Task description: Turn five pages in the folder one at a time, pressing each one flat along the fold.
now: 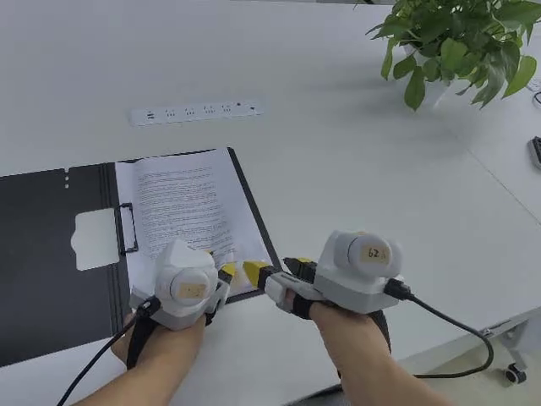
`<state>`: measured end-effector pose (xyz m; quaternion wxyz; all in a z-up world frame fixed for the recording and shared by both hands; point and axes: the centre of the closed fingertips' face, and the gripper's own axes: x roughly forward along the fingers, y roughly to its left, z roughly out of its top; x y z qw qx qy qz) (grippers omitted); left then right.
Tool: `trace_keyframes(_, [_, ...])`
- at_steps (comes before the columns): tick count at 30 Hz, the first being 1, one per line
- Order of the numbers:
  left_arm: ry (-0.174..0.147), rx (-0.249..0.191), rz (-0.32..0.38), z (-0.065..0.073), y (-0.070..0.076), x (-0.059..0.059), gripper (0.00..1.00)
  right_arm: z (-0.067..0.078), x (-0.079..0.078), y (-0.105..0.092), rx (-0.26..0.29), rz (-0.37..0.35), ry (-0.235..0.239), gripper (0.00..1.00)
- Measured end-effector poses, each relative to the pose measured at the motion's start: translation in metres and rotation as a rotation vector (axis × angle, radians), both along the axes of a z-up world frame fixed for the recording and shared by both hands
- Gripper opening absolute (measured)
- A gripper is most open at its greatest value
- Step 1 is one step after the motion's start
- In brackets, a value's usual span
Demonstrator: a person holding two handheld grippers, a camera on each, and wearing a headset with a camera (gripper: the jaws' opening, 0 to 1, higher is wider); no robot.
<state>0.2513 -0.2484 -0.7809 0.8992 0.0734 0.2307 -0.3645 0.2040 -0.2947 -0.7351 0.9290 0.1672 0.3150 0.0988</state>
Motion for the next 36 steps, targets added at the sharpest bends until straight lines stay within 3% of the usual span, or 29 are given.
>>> trace_keyframes(4, [0.003,-0.002,0.001,0.000,0.000,0.000,0.20,-0.010,0.002,-0.001,0.007,-0.015,0.033,0.36])
trace_keyframes(14, [0.002,-0.001,-0.001,0.000,-0.001,0.000,0.20,-0.020,0.010,0.004,0.036,-0.028,0.059,0.31])
trace_keyframes(23, [-0.001,-0.003,0.000,0.000,-0.002,-0.001,0.20,-0.035,0.012,-0.001,0.066,-0.063,0.110,0.20])
trace_keyframes(31, [-0.001,-0.004,0.001,0.000,-0.002,-0.001,0.20,-0.038,0.015,-0.007,0.071,-0.111,0.108,0.02])
trace_keyframes(36, [0.002,-0.005,0.001,0.000,-0.002,-0.001,0.21,-0.036,0.016,-0.005,0.075,-0.105,0.104,0.00])
